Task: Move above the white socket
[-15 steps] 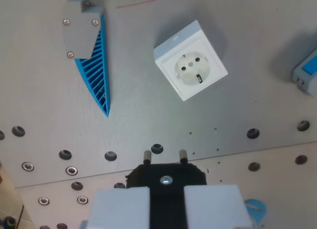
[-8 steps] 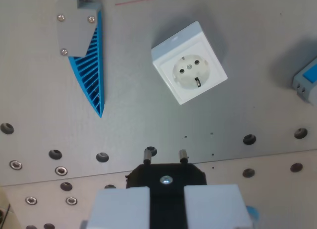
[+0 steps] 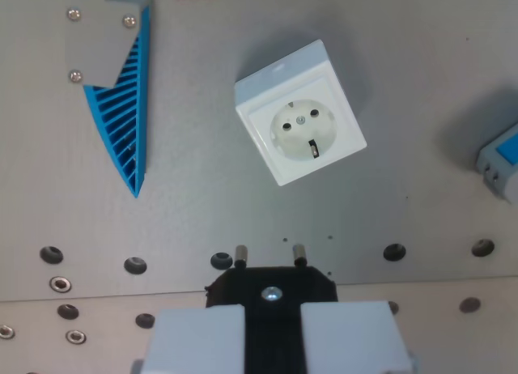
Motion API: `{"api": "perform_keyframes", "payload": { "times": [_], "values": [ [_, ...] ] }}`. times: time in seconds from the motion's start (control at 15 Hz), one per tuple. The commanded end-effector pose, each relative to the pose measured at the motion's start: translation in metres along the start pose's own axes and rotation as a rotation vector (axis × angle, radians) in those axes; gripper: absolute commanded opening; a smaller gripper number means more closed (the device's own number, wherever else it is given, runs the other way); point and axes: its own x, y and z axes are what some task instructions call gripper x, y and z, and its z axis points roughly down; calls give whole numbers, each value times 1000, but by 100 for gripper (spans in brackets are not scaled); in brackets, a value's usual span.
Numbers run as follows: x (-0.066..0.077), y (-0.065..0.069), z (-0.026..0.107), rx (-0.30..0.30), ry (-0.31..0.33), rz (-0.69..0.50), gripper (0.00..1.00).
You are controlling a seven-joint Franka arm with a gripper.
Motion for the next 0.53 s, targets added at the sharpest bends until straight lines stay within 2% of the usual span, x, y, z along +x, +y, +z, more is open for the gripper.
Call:
{"api": "perform_keyframes", "payload": {
  "times": [0.07,0.53],
  "values": [
    [-3,6,15,1,87,-160,0],
    [-5,12,44,-5,82,-265,0]
  ]
}}
